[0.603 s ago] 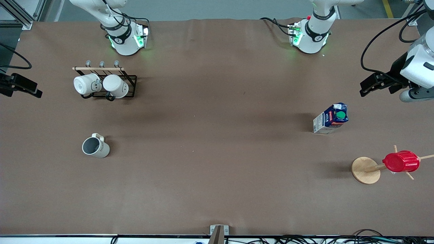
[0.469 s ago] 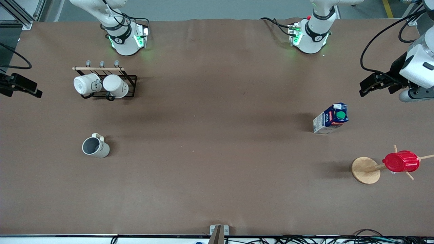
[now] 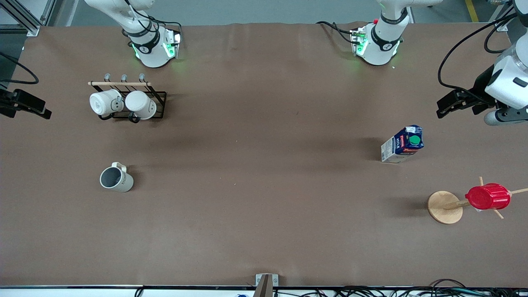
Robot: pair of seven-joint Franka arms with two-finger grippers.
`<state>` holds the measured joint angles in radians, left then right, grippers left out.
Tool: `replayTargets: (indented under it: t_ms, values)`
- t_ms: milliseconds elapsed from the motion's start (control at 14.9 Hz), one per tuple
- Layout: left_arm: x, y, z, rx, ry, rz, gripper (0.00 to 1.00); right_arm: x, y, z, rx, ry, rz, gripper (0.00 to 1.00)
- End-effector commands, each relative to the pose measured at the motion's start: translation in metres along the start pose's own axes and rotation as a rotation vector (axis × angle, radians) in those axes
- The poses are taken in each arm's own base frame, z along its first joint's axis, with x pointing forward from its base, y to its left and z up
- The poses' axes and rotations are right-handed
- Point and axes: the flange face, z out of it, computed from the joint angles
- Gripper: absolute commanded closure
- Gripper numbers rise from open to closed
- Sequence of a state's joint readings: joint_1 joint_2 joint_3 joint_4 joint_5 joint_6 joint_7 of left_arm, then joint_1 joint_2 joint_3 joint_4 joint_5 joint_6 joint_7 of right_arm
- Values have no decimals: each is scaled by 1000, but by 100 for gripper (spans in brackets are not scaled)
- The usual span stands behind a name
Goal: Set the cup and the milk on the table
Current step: 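Reach the right gripper to the mug while the left gripper reaches the milk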
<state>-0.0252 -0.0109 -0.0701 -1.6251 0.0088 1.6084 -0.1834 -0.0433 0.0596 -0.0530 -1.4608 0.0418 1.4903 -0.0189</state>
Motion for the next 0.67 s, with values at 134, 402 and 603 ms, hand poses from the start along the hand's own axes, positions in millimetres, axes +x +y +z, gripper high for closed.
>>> replayTargets:
  t_ms: [134,402,603]
  values:
    - [1,-3,9,5,-6,3,1,-8,2,-2,-8,-1,5,0]
    - [2,-1,60,12,-31,9,1,-8,4,-2,-8,-1,8,0]
    - [-2,-2,105,25,-56,13,1,-8,4,-2,-8,-1,8,0]
